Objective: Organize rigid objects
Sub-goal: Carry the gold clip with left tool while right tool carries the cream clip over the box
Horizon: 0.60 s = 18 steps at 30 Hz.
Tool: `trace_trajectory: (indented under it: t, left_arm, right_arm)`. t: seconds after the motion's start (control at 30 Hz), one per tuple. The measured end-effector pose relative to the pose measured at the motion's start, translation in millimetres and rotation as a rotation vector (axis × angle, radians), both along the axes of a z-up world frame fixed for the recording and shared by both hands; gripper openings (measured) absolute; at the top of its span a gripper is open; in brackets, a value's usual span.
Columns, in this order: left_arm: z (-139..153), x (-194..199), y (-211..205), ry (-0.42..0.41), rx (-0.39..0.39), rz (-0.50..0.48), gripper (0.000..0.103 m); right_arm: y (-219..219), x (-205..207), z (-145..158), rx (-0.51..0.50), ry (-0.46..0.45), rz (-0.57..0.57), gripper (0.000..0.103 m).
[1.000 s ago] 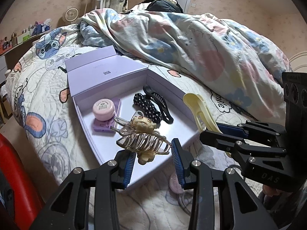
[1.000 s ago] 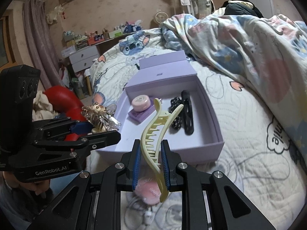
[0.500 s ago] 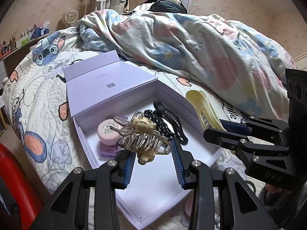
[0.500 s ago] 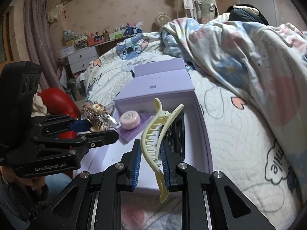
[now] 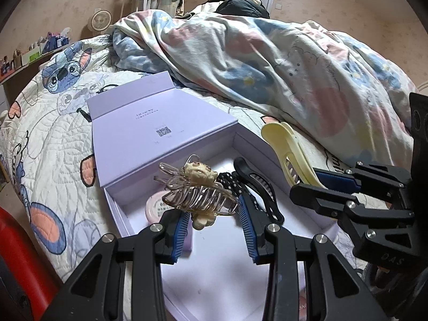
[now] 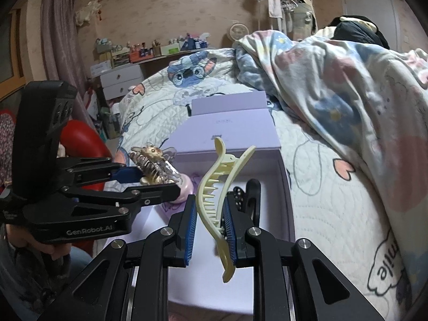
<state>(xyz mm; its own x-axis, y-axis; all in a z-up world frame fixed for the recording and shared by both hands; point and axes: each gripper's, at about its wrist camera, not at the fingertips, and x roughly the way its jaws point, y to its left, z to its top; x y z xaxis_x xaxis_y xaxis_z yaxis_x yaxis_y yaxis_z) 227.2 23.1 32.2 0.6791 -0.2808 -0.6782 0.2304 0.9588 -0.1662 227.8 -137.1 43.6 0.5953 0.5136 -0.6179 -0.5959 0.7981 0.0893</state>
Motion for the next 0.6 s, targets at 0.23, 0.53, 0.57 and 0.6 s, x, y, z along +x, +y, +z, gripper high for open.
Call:
trace_trajectory:
  t: [0.23,0.53,0.57,0.6]
  left_arm:
    - [-4.8,21.6,8.5,0.013,0.006,0.026,0.036]
    - [-16.4,41.9,13.3,0.041,0.032,0.031,0.036]
    - [-17.4,43.0,13.3,0.044,0.032,0.03,0.036]
    - [-18.8,44.1,13.2,0.048,0.033,0.029,0.036]
  right_arm:
    - [4.8,13.3,-3.0,-0.01,0.004,0.0,0.02]
    - [5.3,32.1,-10.5,-0.029,0.025,-0.022,0.02]
    - [5.5,34.6,-12.1,-0.03,0.032,-0.025,0.02]
    - [5.7,37.1,-13.9,-0.03,0.04,-0.027,0.02]
